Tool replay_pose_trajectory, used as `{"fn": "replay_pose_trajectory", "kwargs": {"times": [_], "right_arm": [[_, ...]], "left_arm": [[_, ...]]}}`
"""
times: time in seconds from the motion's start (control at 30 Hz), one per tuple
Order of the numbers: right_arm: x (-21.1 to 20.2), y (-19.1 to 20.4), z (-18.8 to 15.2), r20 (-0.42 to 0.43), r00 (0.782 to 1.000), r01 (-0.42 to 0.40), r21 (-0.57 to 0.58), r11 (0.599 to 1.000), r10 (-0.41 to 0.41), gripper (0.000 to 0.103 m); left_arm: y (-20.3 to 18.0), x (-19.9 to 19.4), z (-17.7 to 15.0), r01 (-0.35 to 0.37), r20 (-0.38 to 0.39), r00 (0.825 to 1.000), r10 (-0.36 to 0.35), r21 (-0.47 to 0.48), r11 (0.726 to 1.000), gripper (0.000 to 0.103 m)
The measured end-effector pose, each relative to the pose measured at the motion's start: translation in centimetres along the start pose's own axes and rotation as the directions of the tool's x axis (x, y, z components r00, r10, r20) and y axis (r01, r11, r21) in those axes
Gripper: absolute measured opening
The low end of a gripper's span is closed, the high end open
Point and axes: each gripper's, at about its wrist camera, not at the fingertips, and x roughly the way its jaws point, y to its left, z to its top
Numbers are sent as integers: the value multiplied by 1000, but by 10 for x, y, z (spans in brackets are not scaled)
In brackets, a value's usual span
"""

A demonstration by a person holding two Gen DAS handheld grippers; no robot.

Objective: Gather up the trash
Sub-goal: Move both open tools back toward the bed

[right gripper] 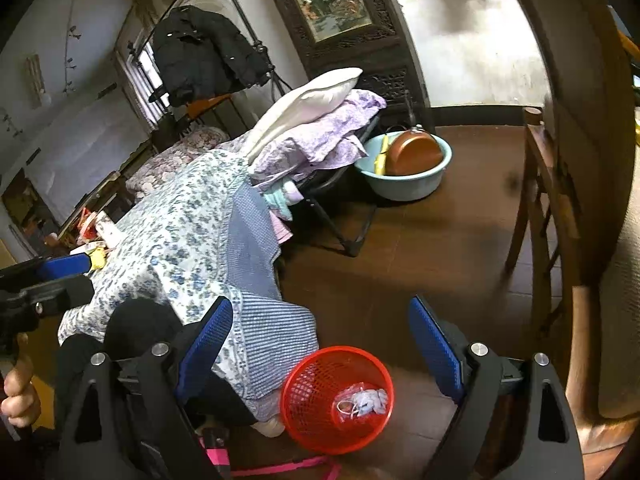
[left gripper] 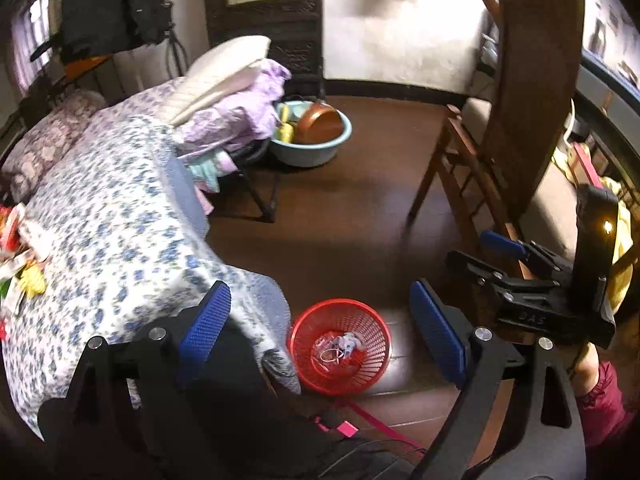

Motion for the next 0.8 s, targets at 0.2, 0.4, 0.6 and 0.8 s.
{"fn": "replay_pose_trajectory", "kwargs": {"times": [0.2, 0.4, 0.6, 0.8], "right_arm": [[-11, 43, 12, 14, 999, -36, -87, 996, 37, 87], [-25, 111, 34, 27, 992, -115, -182, 977, 121, 88], [-24, 198, 51, 2, 971, -232, -270, 935, 241, 90], [19, 291, 51, -99, 948, -318, -327, 890, 302, 91]], "left_arm": [[38, -37, -9, -35, 78, 996, 43, -96, 995, 91], [89, -80, -29, -70, 159, 982, 107, -219, 973, 94], [163, -117, -56, -121, 202, 958, 204, -362, 924, 96], [273, -134, -82, -272, 138, 910, 391, -512, 815, 96]]}}
